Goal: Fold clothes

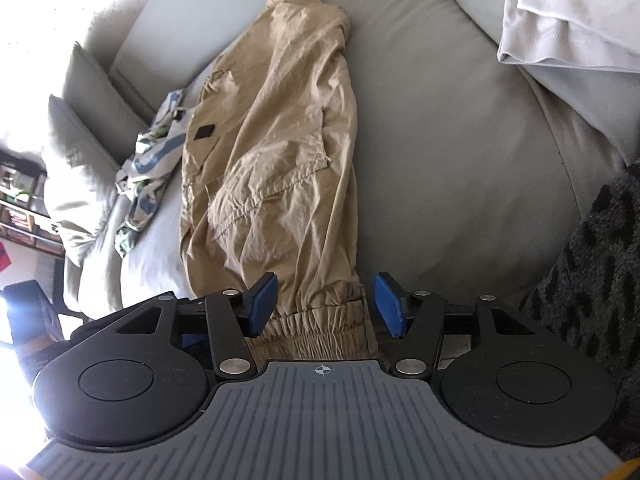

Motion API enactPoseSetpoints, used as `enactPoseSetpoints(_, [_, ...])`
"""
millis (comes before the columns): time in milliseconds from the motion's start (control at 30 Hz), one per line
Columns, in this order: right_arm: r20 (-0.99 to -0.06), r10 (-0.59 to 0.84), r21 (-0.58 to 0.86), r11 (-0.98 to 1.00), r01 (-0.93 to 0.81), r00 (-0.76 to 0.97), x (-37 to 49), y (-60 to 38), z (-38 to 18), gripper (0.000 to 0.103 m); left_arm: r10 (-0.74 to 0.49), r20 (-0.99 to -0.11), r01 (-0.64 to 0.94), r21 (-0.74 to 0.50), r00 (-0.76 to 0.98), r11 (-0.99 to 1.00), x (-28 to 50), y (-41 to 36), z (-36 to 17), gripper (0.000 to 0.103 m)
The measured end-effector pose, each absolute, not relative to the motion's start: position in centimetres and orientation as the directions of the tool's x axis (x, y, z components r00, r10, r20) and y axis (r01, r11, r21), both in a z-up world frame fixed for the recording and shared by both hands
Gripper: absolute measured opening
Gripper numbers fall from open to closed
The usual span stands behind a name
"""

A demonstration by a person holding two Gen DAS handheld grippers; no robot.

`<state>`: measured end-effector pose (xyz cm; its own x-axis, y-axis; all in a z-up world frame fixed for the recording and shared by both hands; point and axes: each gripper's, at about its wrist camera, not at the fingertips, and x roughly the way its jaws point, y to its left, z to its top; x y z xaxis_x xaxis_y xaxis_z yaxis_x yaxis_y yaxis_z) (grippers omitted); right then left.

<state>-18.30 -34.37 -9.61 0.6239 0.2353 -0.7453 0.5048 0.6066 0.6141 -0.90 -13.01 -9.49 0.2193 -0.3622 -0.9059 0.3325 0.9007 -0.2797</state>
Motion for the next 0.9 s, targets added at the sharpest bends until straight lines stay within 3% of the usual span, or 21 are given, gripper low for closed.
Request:
enactPoseSetpoints(433, [-0.748,0.237,0.614,0.601,0.511,0.62,-18.0,-33.8,-9.7,0.062,-0.324,-0.85,0.356,-0.176,0.417,0.918,-1.3,-11.9,-5.9,0.073])
enactPoseSetpoints(700, [-0.751,0.237,0.612,0.601,0.514,0.617,-18.1,-33.8,-9.9,0.062,-0.447,-0.782,0.503,-0.202,0.433,0.84,-1.1,-13.3,-3.9,0.069])
enactPoseSetpoints(900, [-0.736,0.239,0.624,0.601,0.499,0.633,-18.4,-33.9,-9.7,0.061,-0.459,-0.76,0.555,-0.157,0.46,0.817,-1.0,-14.8,-3.5,0.067])
